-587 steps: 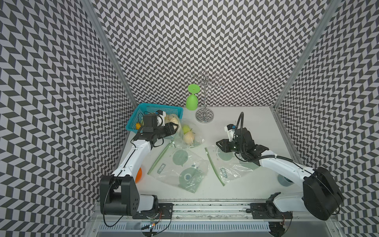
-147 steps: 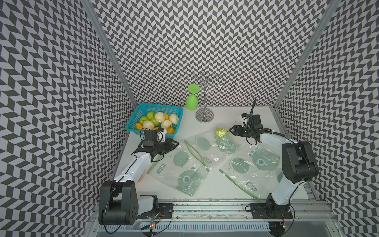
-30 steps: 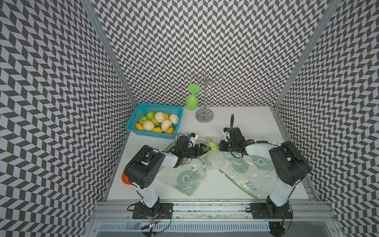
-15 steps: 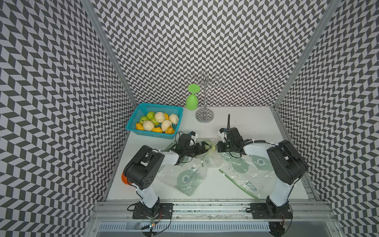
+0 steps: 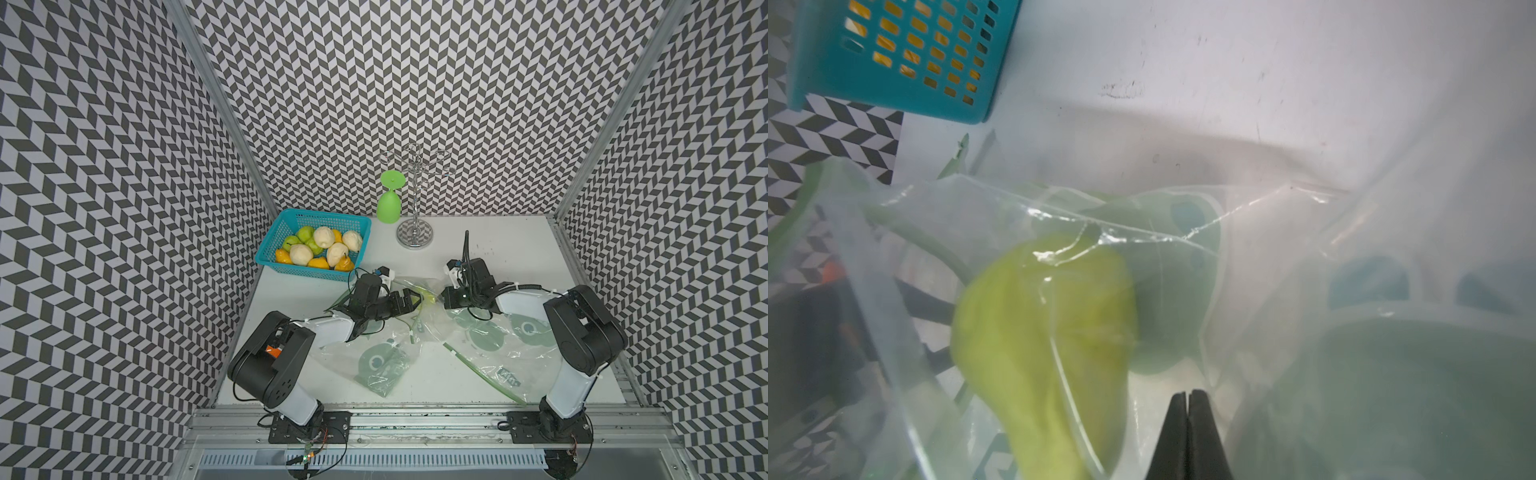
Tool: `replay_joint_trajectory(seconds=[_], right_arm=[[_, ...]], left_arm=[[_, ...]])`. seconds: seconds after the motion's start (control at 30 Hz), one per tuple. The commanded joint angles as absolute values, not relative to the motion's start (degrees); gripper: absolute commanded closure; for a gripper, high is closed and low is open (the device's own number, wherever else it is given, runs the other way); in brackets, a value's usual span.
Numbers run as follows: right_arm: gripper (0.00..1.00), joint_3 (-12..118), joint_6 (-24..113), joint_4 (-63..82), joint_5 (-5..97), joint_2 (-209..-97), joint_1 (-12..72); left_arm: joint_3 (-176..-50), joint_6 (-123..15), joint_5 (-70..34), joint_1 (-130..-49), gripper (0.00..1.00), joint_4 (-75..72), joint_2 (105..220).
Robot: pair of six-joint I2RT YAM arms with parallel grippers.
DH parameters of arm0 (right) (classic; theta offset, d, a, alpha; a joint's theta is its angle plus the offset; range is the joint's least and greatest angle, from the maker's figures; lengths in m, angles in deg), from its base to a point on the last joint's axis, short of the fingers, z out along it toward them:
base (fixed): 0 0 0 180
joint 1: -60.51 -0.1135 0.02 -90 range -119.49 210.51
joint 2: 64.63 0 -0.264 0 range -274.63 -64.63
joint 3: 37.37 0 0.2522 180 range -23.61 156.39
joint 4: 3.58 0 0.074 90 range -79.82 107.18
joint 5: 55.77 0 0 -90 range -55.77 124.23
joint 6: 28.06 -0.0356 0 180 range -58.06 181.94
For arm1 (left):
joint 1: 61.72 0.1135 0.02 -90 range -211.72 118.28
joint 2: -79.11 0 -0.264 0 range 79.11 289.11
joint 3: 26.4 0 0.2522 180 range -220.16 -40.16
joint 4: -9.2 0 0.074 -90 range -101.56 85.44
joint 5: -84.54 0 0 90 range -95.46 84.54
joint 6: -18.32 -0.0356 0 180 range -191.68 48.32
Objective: Open the zip-top bag and take out the pear
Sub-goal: Pick up the pear from the zipper food storage bag.
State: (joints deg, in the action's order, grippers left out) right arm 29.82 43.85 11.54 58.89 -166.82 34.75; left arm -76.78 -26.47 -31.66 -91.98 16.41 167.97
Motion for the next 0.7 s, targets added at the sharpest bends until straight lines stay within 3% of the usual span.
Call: replay_joint_trajectory(seconds=[0.0, 0.17, 0.27, 0.47, 0.67], right_arm=[[1.00, 32.5, 45.2, 13.1, 58.8, -164.0, 35.1], [1.00, 34.6, 45.4, 16.0, 58.4, -162.4, 35.0], [1.00, 35.8, 45.1, 17.9, 56.8, -160.6, 35.0], [1.00, 38.8, 43.5, 19.9, 56.7, -157.4, 34.5], [1.00, 41.1, 43.2, 20.1, 57.4, -160.8, 31.8]], left_arm=[[-74.5, -27.1, -30.9, -92.2, 0.00, 15.2, 166.0], [-72.7, -27.0, -29.0, -92.0, 0.07, 13.5, 165.0], [-72.9, -27.2, -27.8, -91.9, 0.18, 12.4, 164.3], [-74.8, -28.3, -27.1, -91.9, 0.24, 10.2, 164.9], [-73.6, -28.2, -26.8, -91.9, 0.36, 10.8, 164.7]])
